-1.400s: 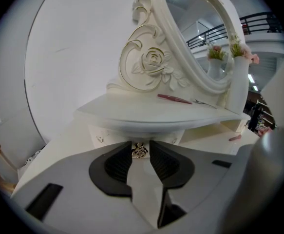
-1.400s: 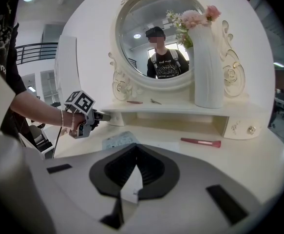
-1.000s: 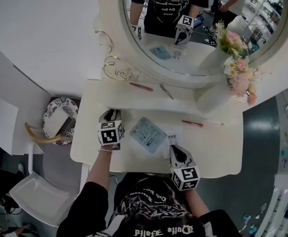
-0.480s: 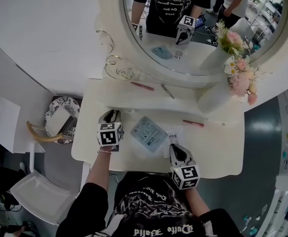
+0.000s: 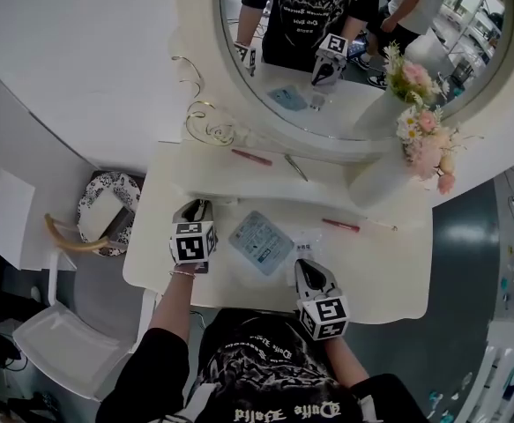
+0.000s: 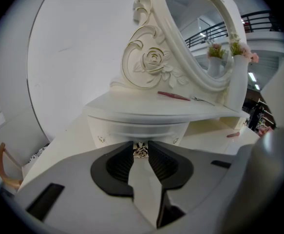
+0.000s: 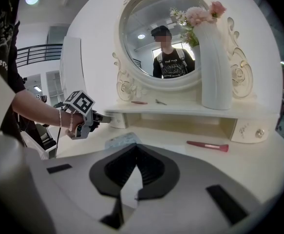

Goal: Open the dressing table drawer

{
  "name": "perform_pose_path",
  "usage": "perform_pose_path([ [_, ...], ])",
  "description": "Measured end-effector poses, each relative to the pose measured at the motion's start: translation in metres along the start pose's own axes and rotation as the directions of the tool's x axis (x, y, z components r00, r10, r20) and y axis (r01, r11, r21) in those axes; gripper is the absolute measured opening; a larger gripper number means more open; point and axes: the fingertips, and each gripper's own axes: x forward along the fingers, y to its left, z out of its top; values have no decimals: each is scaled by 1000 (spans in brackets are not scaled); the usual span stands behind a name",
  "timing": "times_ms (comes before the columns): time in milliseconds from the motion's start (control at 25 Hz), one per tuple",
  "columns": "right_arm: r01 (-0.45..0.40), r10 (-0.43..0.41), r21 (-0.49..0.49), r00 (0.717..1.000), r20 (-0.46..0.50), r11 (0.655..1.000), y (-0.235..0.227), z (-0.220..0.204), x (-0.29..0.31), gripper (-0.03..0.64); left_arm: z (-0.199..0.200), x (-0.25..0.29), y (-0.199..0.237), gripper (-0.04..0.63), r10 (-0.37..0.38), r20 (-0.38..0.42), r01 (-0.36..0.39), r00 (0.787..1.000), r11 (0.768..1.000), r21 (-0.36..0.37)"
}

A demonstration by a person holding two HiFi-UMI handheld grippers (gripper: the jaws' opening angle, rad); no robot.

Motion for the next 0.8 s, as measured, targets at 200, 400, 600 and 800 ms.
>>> perform_pose_path([
  [200,-7,7,-4,1000,4,1000,0,2,1,11,-1,-1,0,101,1,-4,-1,1000,1000,7],
  [400,-5,5,8,1000,14,1000,-3,3,1,11,-1,-2,0,101,5,-7,-5,1000,1000,10],
  [600,-13,13,8,1000,17,1000,-3,4,2,11,-2,-4,0,101,-2,-13,2,1000,1000,15],
  [800,-21,21,7,1000,20,1000,-3,5,3,11,-5,-5,0,101,-2,-20,2,1000,1000,21],
])
